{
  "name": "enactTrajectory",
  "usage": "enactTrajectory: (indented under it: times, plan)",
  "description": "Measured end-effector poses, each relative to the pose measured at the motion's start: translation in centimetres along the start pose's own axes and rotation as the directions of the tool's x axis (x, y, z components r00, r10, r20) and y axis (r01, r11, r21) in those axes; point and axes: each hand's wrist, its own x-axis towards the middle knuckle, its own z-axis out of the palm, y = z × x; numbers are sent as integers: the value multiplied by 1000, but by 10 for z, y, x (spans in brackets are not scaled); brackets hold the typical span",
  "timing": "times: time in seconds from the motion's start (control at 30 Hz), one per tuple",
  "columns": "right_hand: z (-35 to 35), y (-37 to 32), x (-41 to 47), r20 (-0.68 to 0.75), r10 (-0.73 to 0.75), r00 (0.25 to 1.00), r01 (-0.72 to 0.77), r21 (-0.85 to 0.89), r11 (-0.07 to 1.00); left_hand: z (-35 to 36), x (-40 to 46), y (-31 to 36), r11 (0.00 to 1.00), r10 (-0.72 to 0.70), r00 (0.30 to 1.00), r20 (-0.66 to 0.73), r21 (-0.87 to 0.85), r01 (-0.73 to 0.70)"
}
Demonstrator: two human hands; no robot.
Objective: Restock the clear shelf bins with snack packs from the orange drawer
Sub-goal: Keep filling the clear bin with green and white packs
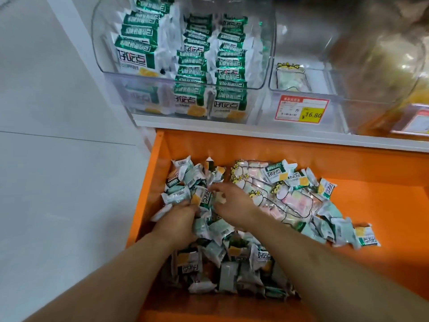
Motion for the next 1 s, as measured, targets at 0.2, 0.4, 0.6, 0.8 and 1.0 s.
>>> enactTrajectory:
  times: [0.2,0.4,0.6,0.8,1.0]
  plan:
    - [27,6,30,-33,16,999,-18,-67,998,0,3,-5,998,-16,999,-37,-57,14]
    - [37,7,34,-89,62,994,-66,-43,997,-10,-10,1,987,-91,996,-12,-131,88]
    - [6,8,6,-17,148,989,-147,27,989,-25,-32,14,952,-114,994,-4,-285,108]
    - [-68,-17,-38,-16,210,978,-197,288,937,-67,-53,38,865,-80,993,-86,-500,27]
    - [-147,-68,-97,-48,126,991,-90,458,884,-150,-93,61,729,-39,979,-200,-675,-109]
